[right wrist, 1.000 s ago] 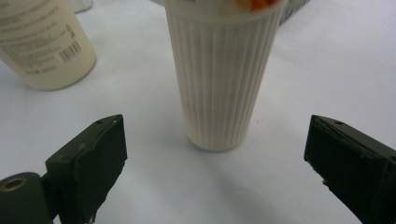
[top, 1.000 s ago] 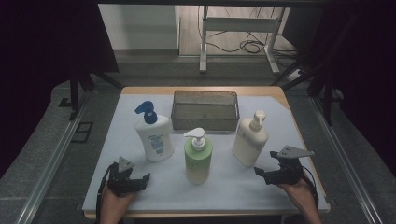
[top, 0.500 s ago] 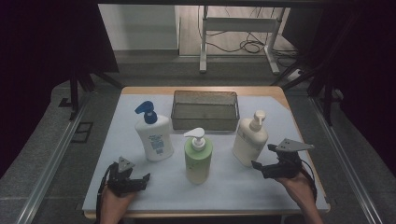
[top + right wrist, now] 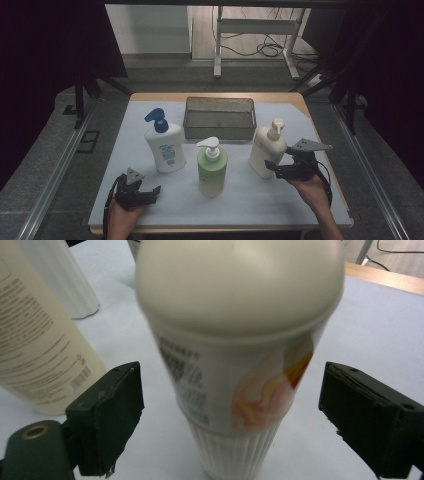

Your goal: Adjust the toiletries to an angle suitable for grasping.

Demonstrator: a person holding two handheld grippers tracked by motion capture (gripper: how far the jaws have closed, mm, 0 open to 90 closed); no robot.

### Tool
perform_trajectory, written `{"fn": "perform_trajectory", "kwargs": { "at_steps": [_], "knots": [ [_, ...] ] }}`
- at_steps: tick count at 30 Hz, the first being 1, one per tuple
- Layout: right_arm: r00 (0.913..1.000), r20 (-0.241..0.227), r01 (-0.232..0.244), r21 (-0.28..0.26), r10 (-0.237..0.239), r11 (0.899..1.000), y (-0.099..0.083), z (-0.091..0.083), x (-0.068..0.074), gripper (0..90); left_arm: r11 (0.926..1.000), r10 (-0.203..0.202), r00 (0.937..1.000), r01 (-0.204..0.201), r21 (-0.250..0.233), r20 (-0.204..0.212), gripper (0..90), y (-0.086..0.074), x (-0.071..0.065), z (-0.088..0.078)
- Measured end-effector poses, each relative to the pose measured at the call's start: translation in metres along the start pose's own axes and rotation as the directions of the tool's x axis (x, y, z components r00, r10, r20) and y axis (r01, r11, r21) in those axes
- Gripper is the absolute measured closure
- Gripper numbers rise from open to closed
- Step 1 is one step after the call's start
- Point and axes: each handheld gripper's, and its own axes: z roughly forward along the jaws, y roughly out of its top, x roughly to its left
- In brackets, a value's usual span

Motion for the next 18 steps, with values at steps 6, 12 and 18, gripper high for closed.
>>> {"fn": "perform_trajectory", "kwargs": {
  "at_steps": [6, 12, 18],
  "knots": [
    [0.9998, 0.012, -0.016, -0.009, 0.016, 1.0, 0.007, 0.005, -0.001, 13.2, 1.0, 0.0, 1.0, 0.0, 0.0, 0.0, 12.1, 0.0, 0.0, 0.0],
    [0.9994, 0.024, -0.025, -0.024, 0.026, 0.999, 0.012, 0.01, 0.001, 14.4, 1.0, 0.0, 1.0, 0.0, 0.0, 0.0, 12.1, 0.0, 0.0, 0.0],
    [0.9991, 0.041, -0.012, -0.018, 0.012, 1.0, 0.017, 0.015, 0.002, 19.7, 1.0, -0.001, 1.0, 0.001, 0.0, 0.0, 12.1, 0.0, 0.0, 0.0]
  ]
}}
